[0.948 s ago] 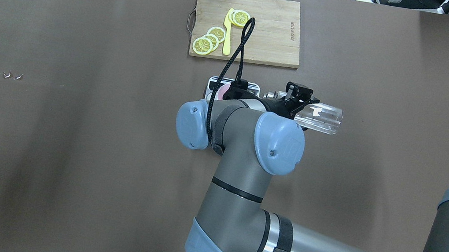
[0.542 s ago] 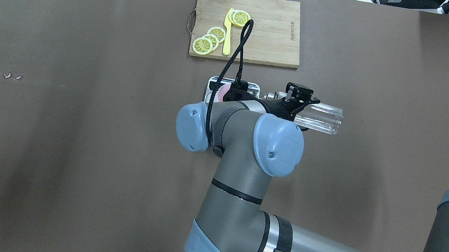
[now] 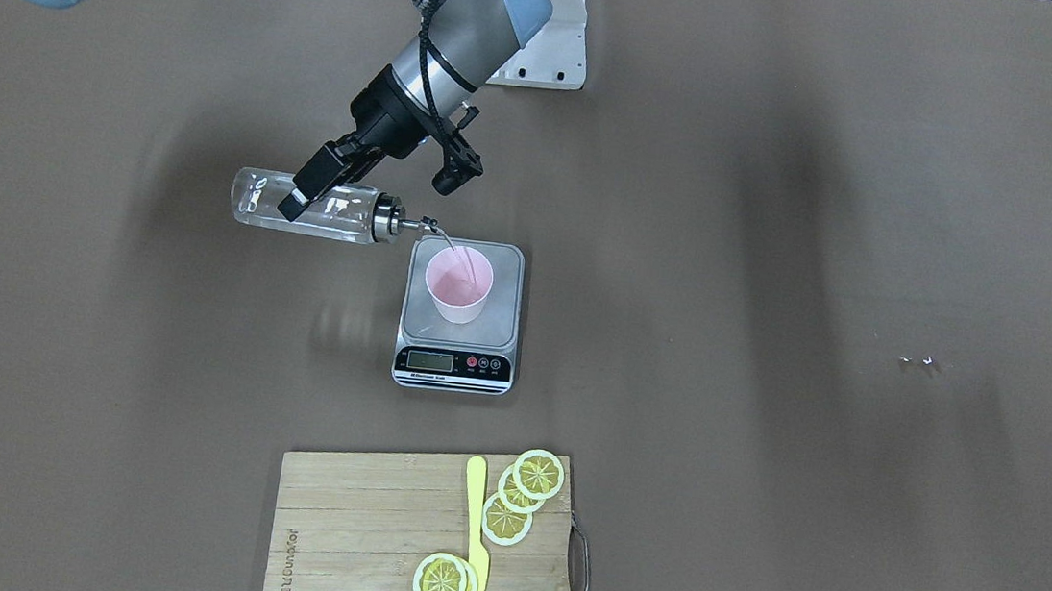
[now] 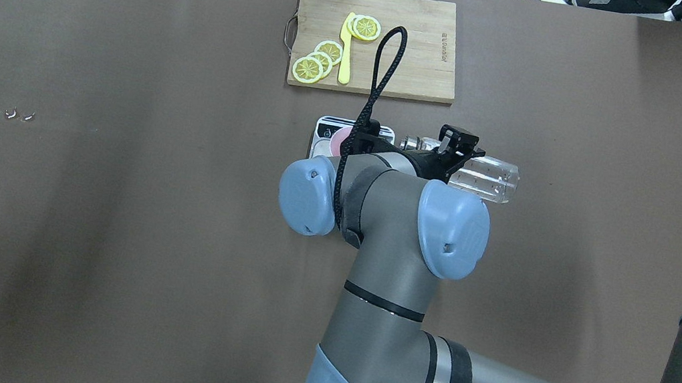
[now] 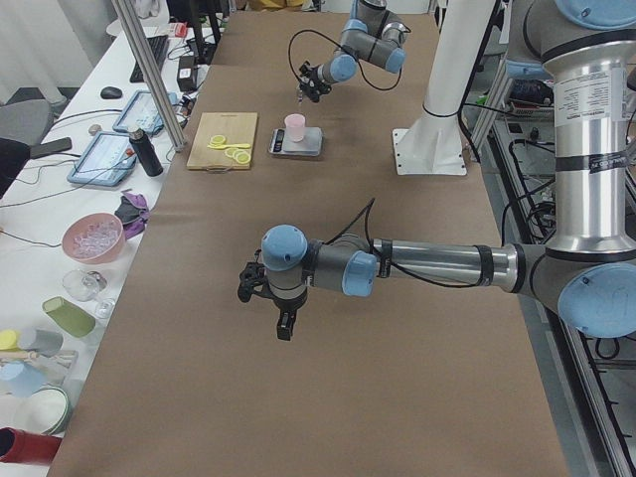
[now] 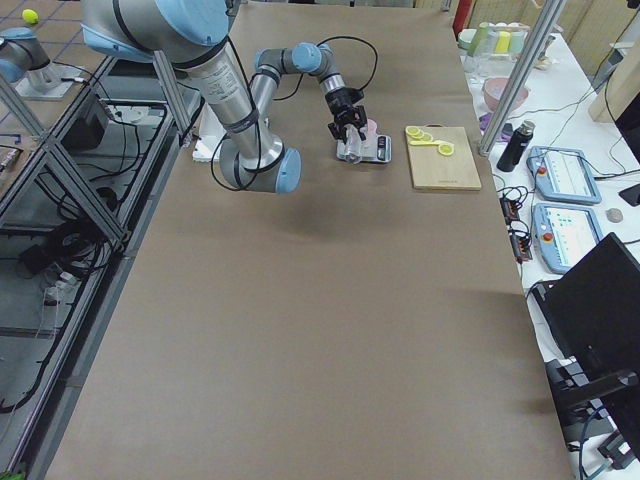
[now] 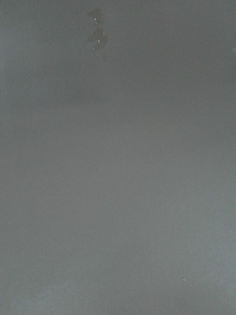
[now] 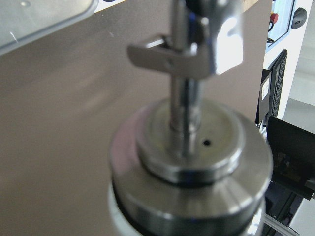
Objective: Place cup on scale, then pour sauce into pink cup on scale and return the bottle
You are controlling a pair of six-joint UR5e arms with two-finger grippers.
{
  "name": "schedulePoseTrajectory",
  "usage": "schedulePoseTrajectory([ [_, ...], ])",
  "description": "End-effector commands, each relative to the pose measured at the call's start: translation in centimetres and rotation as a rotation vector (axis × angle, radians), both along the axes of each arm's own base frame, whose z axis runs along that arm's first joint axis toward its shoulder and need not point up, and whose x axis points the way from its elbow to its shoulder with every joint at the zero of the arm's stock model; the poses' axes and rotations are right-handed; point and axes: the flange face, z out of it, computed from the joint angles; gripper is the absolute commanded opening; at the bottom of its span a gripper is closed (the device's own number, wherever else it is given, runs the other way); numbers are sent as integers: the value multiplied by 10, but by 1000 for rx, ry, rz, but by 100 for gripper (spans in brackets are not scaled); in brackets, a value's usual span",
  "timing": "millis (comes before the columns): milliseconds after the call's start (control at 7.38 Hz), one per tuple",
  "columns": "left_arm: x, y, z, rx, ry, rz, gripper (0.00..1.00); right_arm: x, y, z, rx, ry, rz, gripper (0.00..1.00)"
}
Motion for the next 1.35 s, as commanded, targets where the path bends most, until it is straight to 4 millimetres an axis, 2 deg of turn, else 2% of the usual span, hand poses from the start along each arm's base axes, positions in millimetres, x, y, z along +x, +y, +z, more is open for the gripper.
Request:
schedulePoseTrajectory([
  [0,0,-1,0,1,-1,-1,98,12,7,7,15,-115,-8,52],
  [271,0,-3,1,0,-2,-1,98,18,6,0,-3,-225,-13,52],
  [406,0,-3,-1,3,-3,-1,98,29,-1,3,-4,-287,-20,53],
  [542,0,-4,-2,5,-7,-1,99,48,-13,13,17,-364,-55,53],
  [813,-3,-5,0,2,-13,-9,99,87,-41,47,12,-538,-126,53],
  [1219,-3,-10,-4,11,-14,-8,99,142,-71,84,-2,-686,-186,53],
])
